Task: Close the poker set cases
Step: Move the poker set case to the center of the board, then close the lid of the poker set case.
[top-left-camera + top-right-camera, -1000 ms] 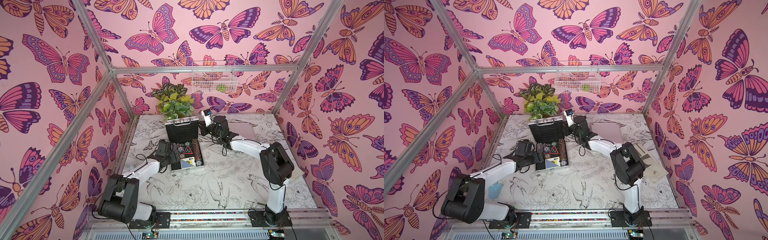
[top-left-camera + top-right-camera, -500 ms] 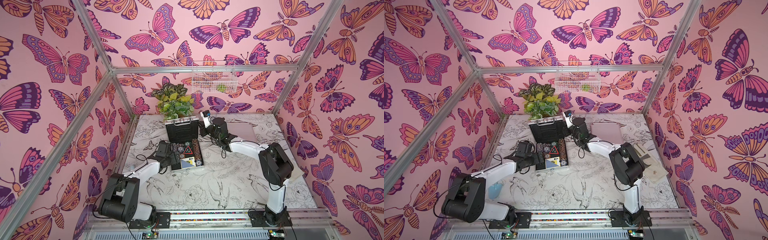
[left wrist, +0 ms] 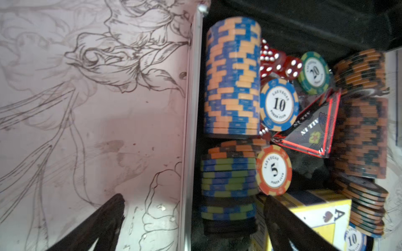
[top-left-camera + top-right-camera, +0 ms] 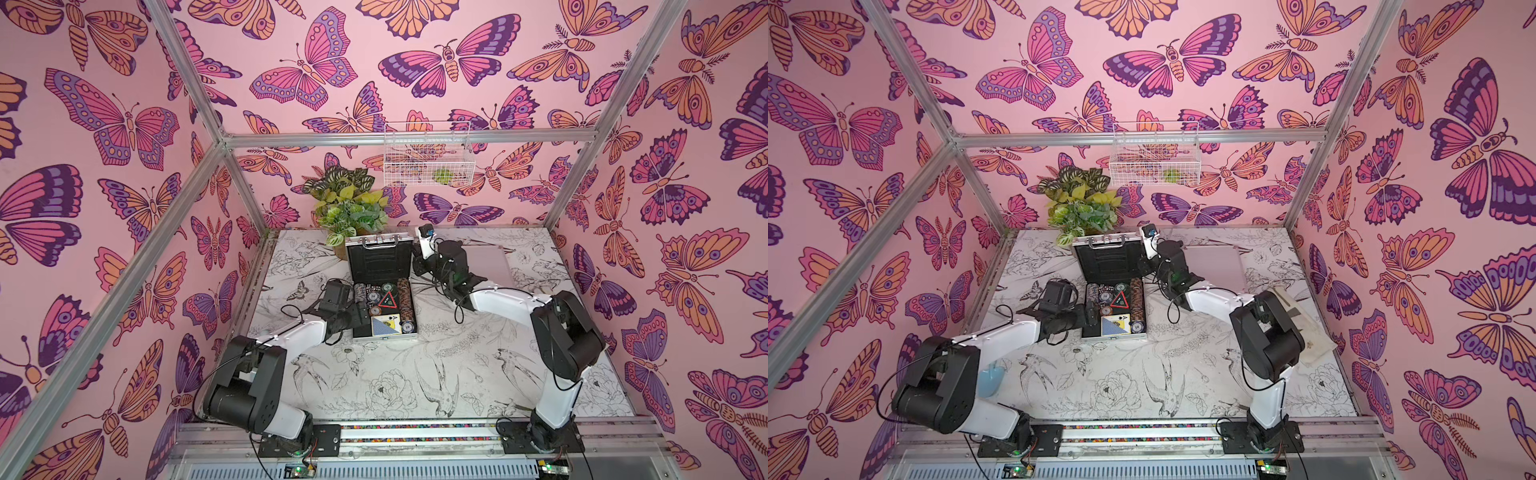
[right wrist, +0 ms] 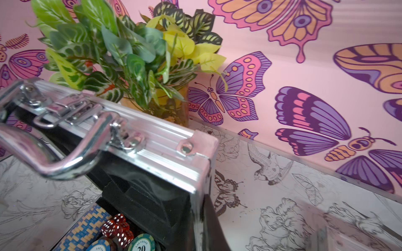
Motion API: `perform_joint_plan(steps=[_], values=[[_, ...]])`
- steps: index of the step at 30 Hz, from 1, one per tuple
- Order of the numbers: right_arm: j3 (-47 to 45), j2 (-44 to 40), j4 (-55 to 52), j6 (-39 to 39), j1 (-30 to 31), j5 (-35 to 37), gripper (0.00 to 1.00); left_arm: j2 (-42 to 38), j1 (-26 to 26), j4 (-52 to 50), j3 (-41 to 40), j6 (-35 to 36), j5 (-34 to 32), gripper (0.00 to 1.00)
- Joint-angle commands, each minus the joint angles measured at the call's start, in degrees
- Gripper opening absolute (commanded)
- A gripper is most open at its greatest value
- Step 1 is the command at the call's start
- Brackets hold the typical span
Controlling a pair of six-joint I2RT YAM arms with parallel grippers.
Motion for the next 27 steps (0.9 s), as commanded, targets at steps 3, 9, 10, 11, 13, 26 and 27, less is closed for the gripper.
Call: perform_joint_plan(steps=[3, 9, 10, 11, 13, 26, 27], values=[[-1.83, -4.13, 1.33, -1.86, -3.70, 4.53, 0.00, 1.79, -2.20, 0.84, 2.56, -0.14, 0.97, 1.00], [-4.39, -6.23, 1.13, -3.02, -3.88, 1.56, 0.00, 1.85, -3.29, 0.88, 3.20, -0.14, 0.53, 1.00], [-5.23, -6.67, 1.32, -2.82, -3.81, 0.90, 0.00, 1.69, -3.43, 0.85, 3.16, -0.15, 0.41, 1.00], [-6.21, -7.08, 1.76, -2.70, -3.69, 0.55, 0.00, 1.51, -3.47, 0.84, 3.16, -0.13, 0.22, 1.00], [-8.17, -7.96, 2.44, -2.77, -3.21, 0.27, 0.00, 1.20, -3.54, 0.84, 2.92, -0.14, 0.04, 1.00], [-18.01, -13.35, 2.05, -3.74, 3.46, 2.59, 0.04, 0.20, -3.73, 0.88, 1.56, 0.80, -1.49, 1.00], [-18.80, -13.63, 2.49, -3.50, 3.93, 3.14, 0.04, 0.20, -3.73, 0.84, 1.48, 0.96, -1.49, 1.00]])
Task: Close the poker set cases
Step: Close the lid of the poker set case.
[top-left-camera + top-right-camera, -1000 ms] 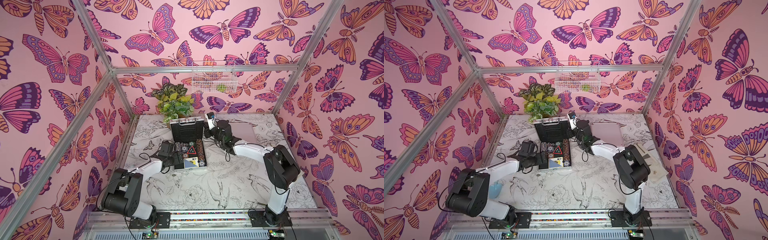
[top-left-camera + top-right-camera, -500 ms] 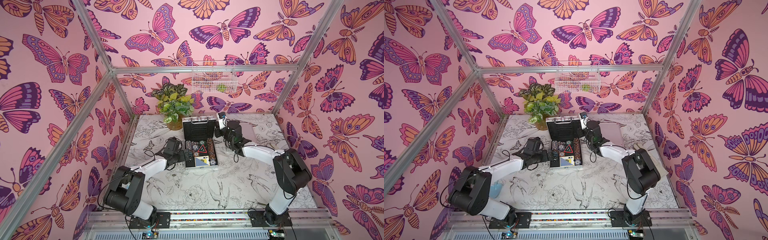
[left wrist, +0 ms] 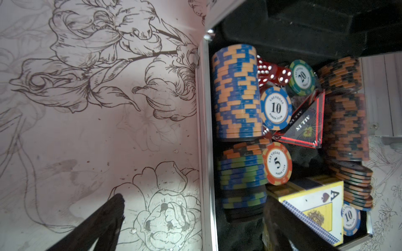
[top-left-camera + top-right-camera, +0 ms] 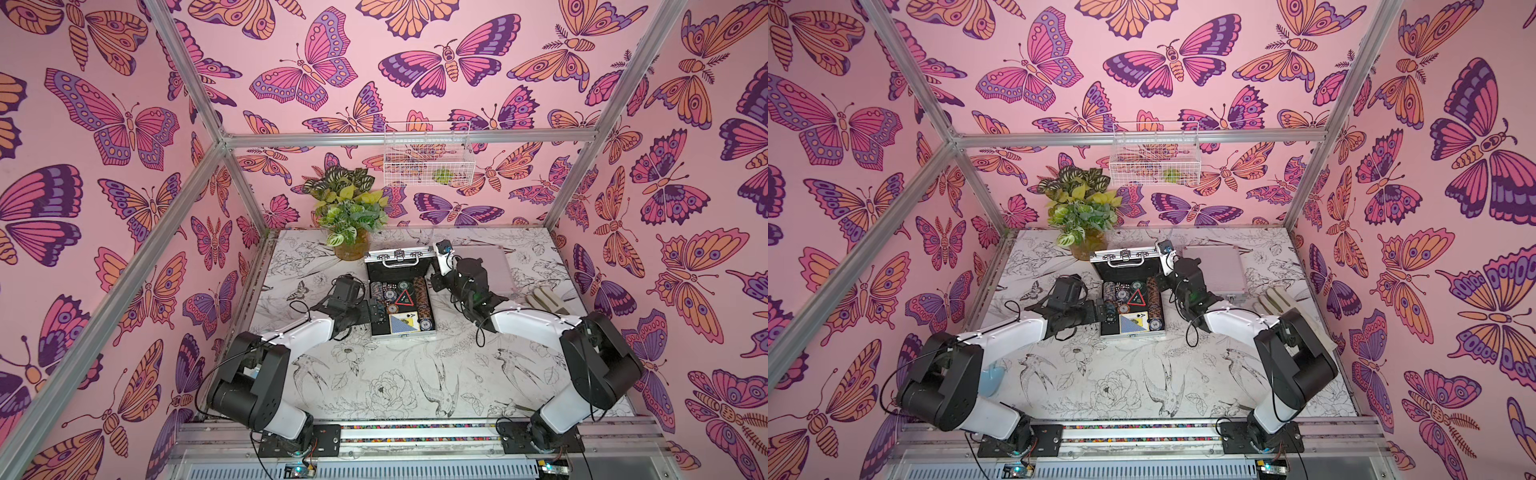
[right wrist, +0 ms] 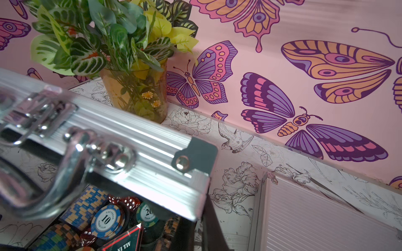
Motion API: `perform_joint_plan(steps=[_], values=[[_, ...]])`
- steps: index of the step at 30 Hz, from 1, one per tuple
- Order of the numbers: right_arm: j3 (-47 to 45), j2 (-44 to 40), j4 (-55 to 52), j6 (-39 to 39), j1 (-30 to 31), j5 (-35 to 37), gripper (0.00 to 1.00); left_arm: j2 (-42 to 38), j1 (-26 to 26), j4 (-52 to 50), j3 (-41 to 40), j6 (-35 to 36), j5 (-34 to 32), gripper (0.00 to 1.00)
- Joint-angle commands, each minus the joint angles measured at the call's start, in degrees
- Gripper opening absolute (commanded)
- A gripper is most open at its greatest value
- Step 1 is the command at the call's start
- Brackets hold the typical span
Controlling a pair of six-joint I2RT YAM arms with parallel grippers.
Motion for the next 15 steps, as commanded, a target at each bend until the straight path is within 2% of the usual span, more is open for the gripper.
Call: perform_joint_plan(steps=[1, 11, 15], values=[[-2.90, -1.40, -0.46, 1.04, 3.32, -1.29, 0.06, -0.95, -0.17, 0.34, -0.81, 0.93, -0.99, 1.00], [-11.12, -7.48, 0.72, 7.14, 5.65, 3.02, 0.12, -1.40, -0.20, 0.30, -0.95, 1.65, -0.68, 1.00], [-11.92, -8.14, -1.29, 8.48, 5.66, 2.92, 0.18, -1.40, -0.26, 0.31, -1.30, 1.47, -0.61, 1.00]])
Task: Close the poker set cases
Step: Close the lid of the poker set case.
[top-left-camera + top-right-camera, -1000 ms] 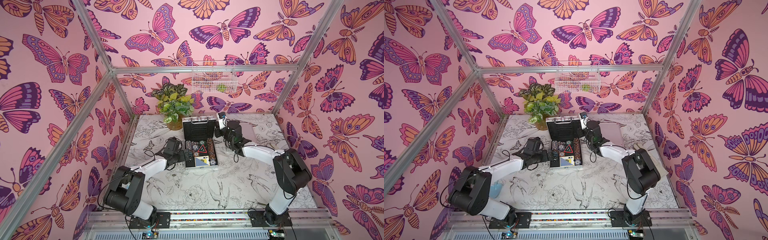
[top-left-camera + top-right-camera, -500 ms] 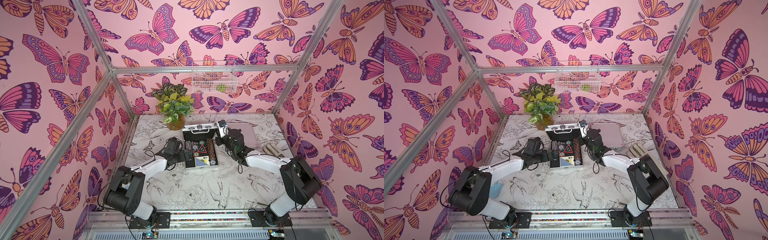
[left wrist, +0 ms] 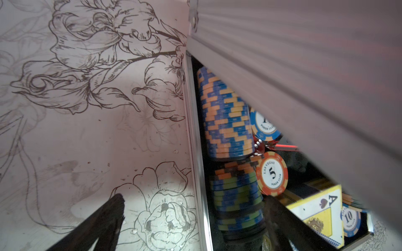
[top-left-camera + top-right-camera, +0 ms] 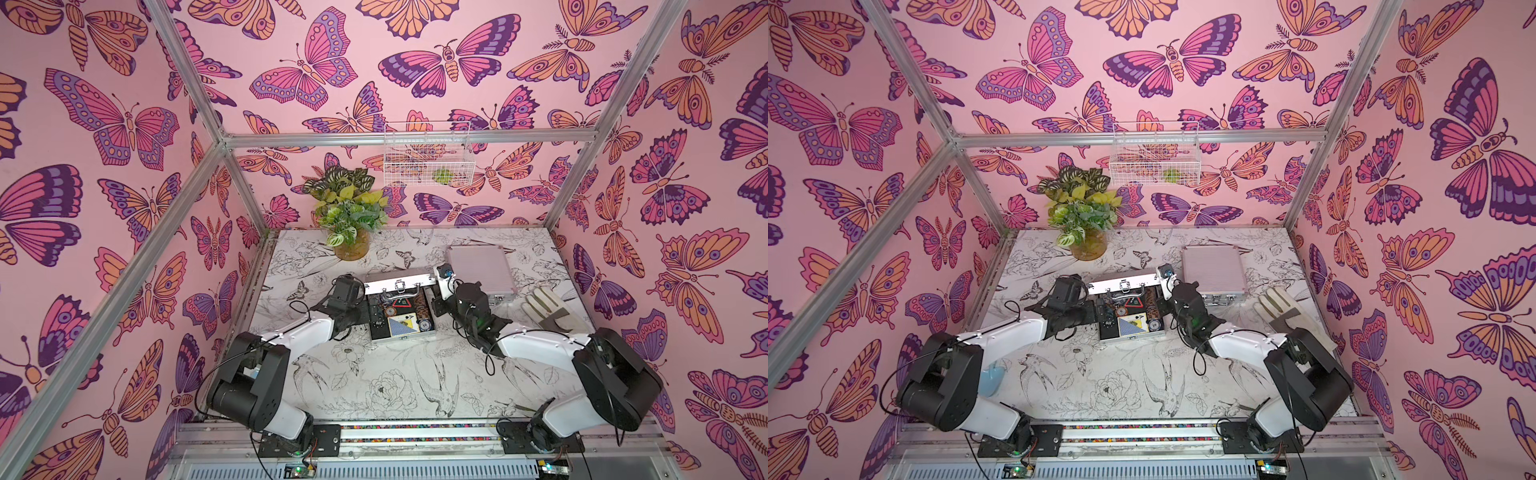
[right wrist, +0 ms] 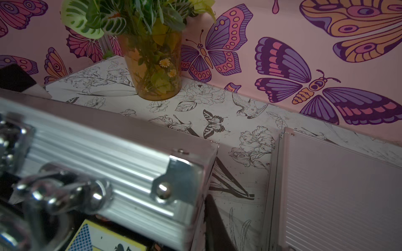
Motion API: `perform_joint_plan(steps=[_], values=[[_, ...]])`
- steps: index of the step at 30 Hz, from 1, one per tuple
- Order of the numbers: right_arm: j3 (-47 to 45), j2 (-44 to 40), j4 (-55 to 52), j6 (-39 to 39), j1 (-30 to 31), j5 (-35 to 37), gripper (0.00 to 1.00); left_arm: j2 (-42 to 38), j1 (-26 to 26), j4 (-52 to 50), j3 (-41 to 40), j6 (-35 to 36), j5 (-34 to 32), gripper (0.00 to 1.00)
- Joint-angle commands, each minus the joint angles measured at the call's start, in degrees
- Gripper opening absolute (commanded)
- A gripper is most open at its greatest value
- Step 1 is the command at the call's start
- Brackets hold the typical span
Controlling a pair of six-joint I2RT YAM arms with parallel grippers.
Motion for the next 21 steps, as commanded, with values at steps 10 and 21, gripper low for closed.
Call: perform_joint_plan(steps=[10, 21], values=[[-0.94, -2.49, -4.38, 5.53, 0.37, -6.53, 0.31, -1.03, -0.26, 0.27, -1.73, 0.94, -0.64, 1.00], [-1.96, -3.19, -3.81, 9.39, 0.86, -10.42, 0.39, -0.96, -0.44, 0.17, -2.19, 1.31, -1.34, 1.00]])
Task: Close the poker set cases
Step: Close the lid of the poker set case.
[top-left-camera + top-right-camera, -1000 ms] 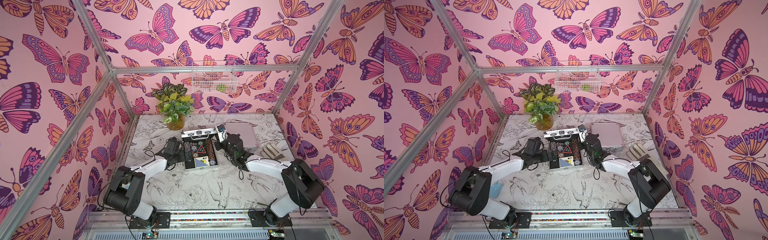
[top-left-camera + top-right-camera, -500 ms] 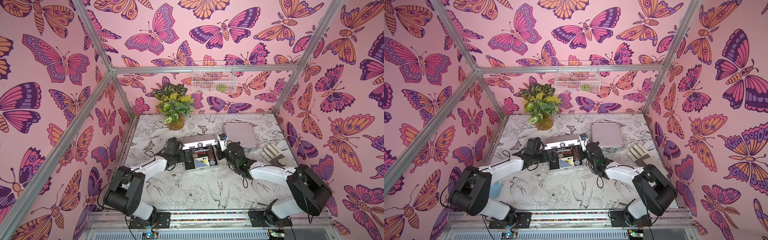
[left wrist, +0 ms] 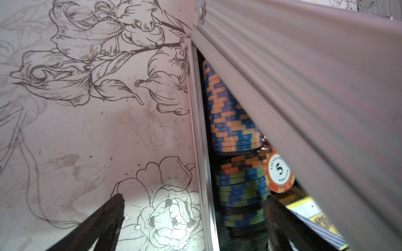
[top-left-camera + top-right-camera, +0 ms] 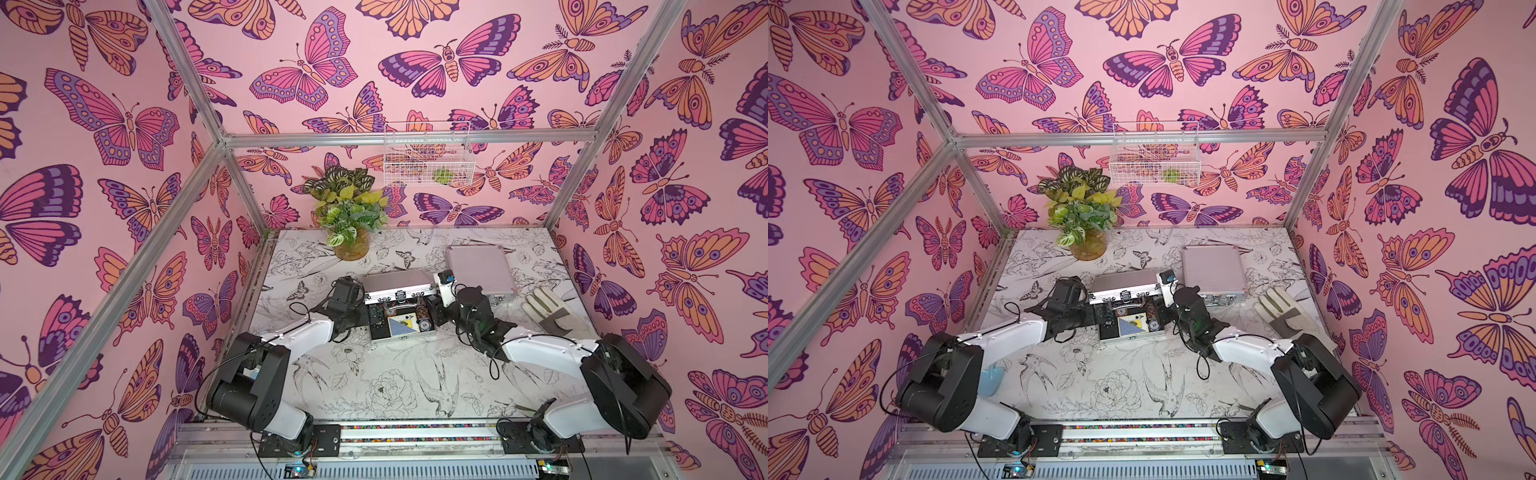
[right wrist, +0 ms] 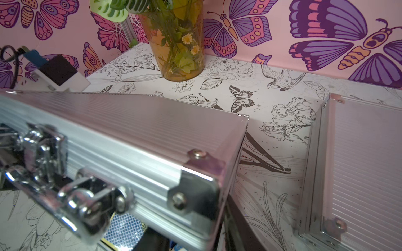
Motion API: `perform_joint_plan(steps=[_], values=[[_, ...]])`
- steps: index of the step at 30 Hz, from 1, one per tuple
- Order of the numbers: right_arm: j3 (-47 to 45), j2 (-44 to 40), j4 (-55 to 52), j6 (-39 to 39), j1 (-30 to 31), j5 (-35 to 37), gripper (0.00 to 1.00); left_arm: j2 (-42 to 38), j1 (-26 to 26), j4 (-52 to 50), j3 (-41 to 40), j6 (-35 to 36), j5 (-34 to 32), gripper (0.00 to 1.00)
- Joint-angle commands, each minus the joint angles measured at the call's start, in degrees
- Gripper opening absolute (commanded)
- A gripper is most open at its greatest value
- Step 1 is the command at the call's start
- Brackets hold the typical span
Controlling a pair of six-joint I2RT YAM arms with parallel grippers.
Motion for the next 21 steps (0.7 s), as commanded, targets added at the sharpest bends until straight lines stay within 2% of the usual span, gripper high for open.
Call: perform_joint_plan(steps=[1, 12, 21], values=[[-0.14, -0.26, 1.37, 1.76, 0.55, -2.13, 0.40, -0.47, -0.39, -0.25, -1.04, 1.38, -1.15, 1.00], [1.65, 2.73, 0.21, 1.20, 0.54, 0.03, 0.41, -4.15, -1.81, -2.94, -2.03, 7.02, 0.74, 1.00], [3.72, 5.04, -0.87, 0.99, 0.51, 0.82, 0.41, -8.64, -5.43, -11.29, 2.17, 12.42, 3.48, 1.00]])
